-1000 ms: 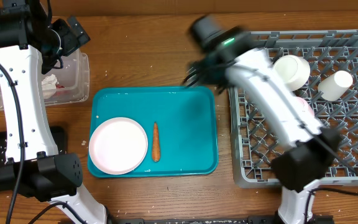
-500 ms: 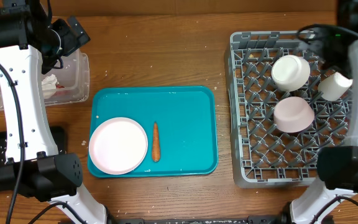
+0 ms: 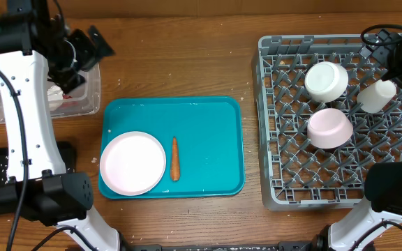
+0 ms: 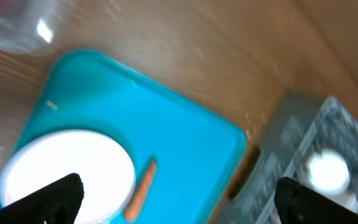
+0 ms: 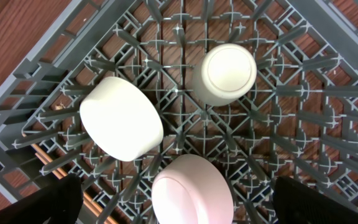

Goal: Sort waste into correct bins and load items into the dishwasher

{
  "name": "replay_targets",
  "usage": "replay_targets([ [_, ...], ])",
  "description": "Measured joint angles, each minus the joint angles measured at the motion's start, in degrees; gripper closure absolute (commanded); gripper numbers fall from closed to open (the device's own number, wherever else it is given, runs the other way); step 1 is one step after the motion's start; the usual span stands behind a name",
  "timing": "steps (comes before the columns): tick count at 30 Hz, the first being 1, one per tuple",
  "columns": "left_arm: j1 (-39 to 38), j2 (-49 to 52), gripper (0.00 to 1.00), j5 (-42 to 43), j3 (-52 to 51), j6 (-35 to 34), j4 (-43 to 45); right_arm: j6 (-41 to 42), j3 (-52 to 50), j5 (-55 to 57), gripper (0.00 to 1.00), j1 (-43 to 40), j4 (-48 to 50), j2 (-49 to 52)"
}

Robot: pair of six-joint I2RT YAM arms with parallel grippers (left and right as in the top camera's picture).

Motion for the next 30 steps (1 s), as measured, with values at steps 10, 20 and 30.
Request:
replay_targets([
  [10, -23.12, 0.00, 0.09, -4.55, -8.66, 3.02, -2.51, 0.02, 0.00, -0.24, 0.00, -0.02, -0.02, 0.00],
  [20, -38.29, 0.04, 0.12, -11.32, -22.18, -0.98, 0.74, 0.04, 0.00, -0.26, 0.00, -0.02, -0.02, 0.00],
  [30, -38.03, 0.11, 0.12, -13.27, -33.81, -4.90, 9.07, 0.04, 0.00, -0.35, 0.00, -0.02, -0.02, 0.00],
])
